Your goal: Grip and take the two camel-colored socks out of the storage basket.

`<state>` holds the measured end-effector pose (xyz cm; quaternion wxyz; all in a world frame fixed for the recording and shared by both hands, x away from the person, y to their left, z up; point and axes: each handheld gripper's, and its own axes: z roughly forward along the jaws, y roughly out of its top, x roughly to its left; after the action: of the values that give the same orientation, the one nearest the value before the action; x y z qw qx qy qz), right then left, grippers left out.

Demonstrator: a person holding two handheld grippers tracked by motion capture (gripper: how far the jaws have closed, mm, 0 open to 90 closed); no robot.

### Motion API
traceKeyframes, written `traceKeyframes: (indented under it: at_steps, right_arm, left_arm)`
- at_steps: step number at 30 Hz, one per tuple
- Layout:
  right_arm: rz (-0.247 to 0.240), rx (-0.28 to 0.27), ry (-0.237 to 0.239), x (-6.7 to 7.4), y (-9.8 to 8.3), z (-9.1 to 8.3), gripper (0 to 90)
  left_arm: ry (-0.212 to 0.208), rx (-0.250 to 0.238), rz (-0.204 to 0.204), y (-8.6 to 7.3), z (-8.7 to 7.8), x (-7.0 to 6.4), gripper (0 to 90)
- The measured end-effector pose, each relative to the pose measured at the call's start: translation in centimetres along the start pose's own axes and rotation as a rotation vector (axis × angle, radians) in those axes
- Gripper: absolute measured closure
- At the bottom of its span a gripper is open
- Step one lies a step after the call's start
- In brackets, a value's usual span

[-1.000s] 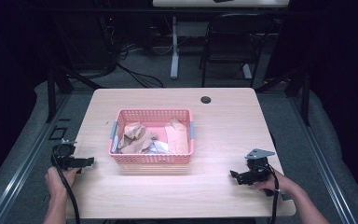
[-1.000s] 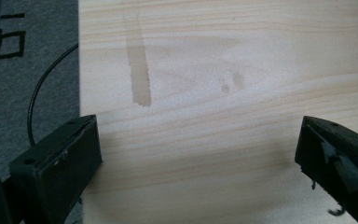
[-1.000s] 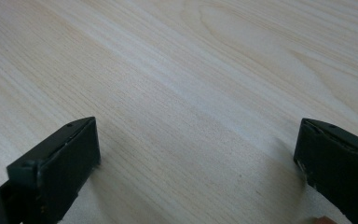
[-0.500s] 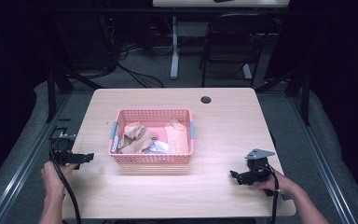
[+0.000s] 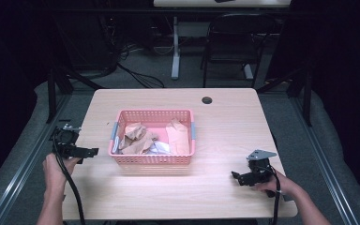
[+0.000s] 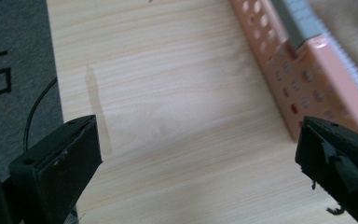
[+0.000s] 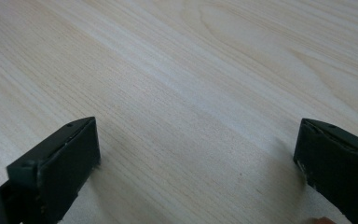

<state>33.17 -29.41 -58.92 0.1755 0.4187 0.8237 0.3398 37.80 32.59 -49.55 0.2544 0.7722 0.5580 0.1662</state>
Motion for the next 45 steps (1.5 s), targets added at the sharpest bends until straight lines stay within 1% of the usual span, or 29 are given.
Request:
traceKeyframes:
  at_steps: [4,5,6,7,11,13,14,16,18,20,22,23,24,25,27,30,31,35,36,37,42,43,44,45]
  right_arm:
    - [0.003,-0.002,0.004,0.0,0.0,0.0,0.0]
    - [0.003,-0.002,0.004,0.0,0.0,0.0,0.0]
    - [0.003,-0.002,0.004,0.0,0.0,0.0,0.0]
    - [0.003,-0.002,0.003,0.0,0.0,0.0,0.0]
    - [0.003,-0.002,0.004,0.0,0.0,0.0,0.0]
    - [0.003,-0.002,0.005,0.0,0.0,0.0,0.0]
    - [0.003,-0.002,0.005,0.0,0.0,0.0,0.0]
    - [0.003,-0.002,0.006,0.0,0.0,0.0,0.0]
    - [0.003,-0.002,0.006,0.0,0.0,0.0,0.0]
    - [0.003,-0.003,0.006,0.0,0.0,0.0,0.0]
    - [0.003,-0.002,0.006,0.0,0.0,0.0,0.0]
    - [0.003,-0.002,0.006,0.0,0.0,0.0,0.0]
    - [0.002,-0.002,0.005,0.0,0.0,0.0,0.0]
    - [0.002,-0.002,0.005,0.0,0.0,0.0,0.0]
    - [0.002,-0.002,0.006,0.0,0.0,0.0,0.0]
    - [0.002,-0.002,0.006,0.0,0.0,0.0,0.0]
    - [0.002,-0.002,0.006,0.0,0.0,0.0,0.0]
    - [0.001,-0.002,0.007,0.0,0.0,0.0,0.0]
    - [-0.002,0.001,0.005,-0.1,0.0,0.0,0.0]
    - [-0.005,0.003,0.005,-0.1,0.0,0.0,0.0]
    - [-0.006,0.004,0.007,-0.1,0.0,0.0,0.0]
    - [-0.006,0.004,0.007,-0.1,0.0,0.0,0.0]
    - [-0.006,0.003,0.007,-0.1,0.0,0.0,0.0]
    - [-0.006,0.003,0.007,-0.1,0.0,0.0,0.0]
  left_arm:
    - [-0.008,0.014,0.040,1.3,-0.7,-0.6,0.0]
    - [-0.008,0.014,0.040,1.3,-0.7,-0.6,0.0]
    - [-0.011,0.015,0.047,1.8,-0.9,-0.8,0.0]
    - [-0.027,0.015,0.048,2.2,-1.0,-0.9,0.0]
    - [-0.034,0.017,0.083,3.8,-1.4,-1.7,0.0]
    - [-0.034,0.017,0.106,4.6,-1.4,-2.3,0.0]
    - [-0.045,0.017,0.115,5.0,-1.5,-2.5,0.0]
    - [-0.047,0.011,0.136,5.8,-1.4,-3.0,0.0]
    - [-0.070,0.013,0.144,6.7,-1.3,-3.5,0.0]
    - [-0.077,0.016,0.157,7.5,-1.1,-4.1,0.0]
    - [-0.098,0.018,0.169,8.3,-0.9,-4.8,0.0]
    - [-0.098,0.018,0.169,8.3,-0.9,-4.8,0.0]
    - [-0.111,0.026,0.189,9.0,-0.5,-5.4,0.0]
    - [-0.114,0.032,0.200,9.3,-0.2,-5.7,0.0]
    - [-0.106,0.045,0.225,9.9,0.4,-6.3,0.0]
    - [-0.122,0.052,0.233,10.5,1.3,-6.8,0.0]
    - [-0.121,0.056,0.244,10.6,1.5,-7.0,0.0]
    - [-0.136,0.084,0.269,11.1,2.7,-8.0,0.0]
    - [-0.138,0.086,0.266,11.1,3.0,-8.2,0.0]
    - [-0.144,0.093,0.274,11.3,3.4,-8.4,0.0]
    - [-0.145,0.126,0.304,11.7,4.7,-9.4,0.0]
    - [-0.145,0.126,0.304,11.7,4.7,-9.4,0.1]
    - [-0.153,0.137,0.314,11.8,5.1,-9.8,0.3]
    - [-0.153,0.137,0.314,11.8,5.1,-9.8,1.3]
